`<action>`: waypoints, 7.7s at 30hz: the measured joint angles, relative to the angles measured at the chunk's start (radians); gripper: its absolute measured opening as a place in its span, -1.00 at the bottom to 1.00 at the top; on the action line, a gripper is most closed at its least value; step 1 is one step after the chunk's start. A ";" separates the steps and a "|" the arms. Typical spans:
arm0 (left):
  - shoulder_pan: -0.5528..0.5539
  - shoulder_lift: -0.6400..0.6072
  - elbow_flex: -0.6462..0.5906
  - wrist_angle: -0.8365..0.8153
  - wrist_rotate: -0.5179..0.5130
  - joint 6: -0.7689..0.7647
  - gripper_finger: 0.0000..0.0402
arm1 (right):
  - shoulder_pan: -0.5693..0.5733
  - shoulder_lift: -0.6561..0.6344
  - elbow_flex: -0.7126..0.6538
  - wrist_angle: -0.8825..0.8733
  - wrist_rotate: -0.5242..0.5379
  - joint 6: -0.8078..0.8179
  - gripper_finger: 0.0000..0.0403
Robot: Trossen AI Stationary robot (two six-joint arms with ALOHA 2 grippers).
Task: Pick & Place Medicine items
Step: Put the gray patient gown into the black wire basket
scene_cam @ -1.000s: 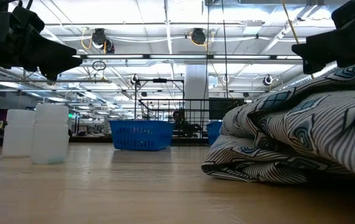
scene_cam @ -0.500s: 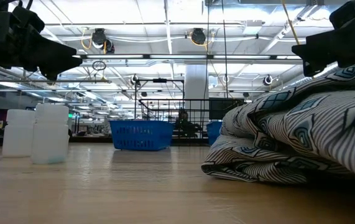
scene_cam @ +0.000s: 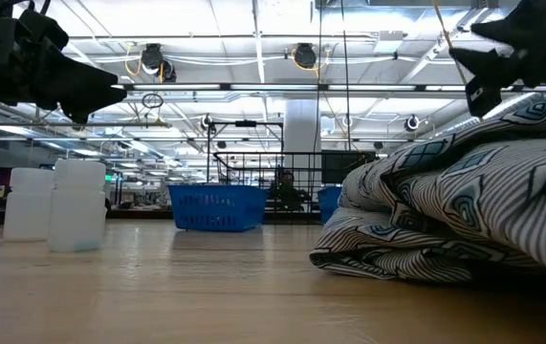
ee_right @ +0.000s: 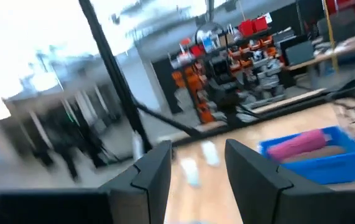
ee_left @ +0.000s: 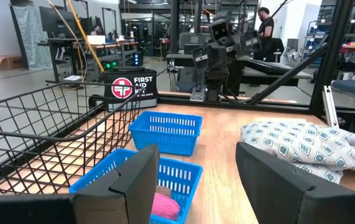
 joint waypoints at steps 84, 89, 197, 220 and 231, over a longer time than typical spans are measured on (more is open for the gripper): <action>0.000 0.000 0.000 0.007 0.002 0.000 0.11 | -0.108 1.214 0.289 0.222 -0.550 0.162 0.42; 0.000 0.000 0.000 0.007 0.002 0.000 0.11 | -0.110 1.235 0.289 0.218 -0.554 0.204 0.42; 0.000 0.000 0.000 0.007 0.000 0.000 0.11 | 0.528 1.732 0.708 0.217 0.359 -1.265 0.03; 0.000 0.000 0.000 0.007 0.000 0.000 0.11 | 0.465 1.567 0.701 0.183 0.320 -0.712 -0.91; 0.000 0.000 0.000 0.007 0.001 0.000 0.11 | 0.471 1.296 0.703 0.102 0.314 -0.654 -0.91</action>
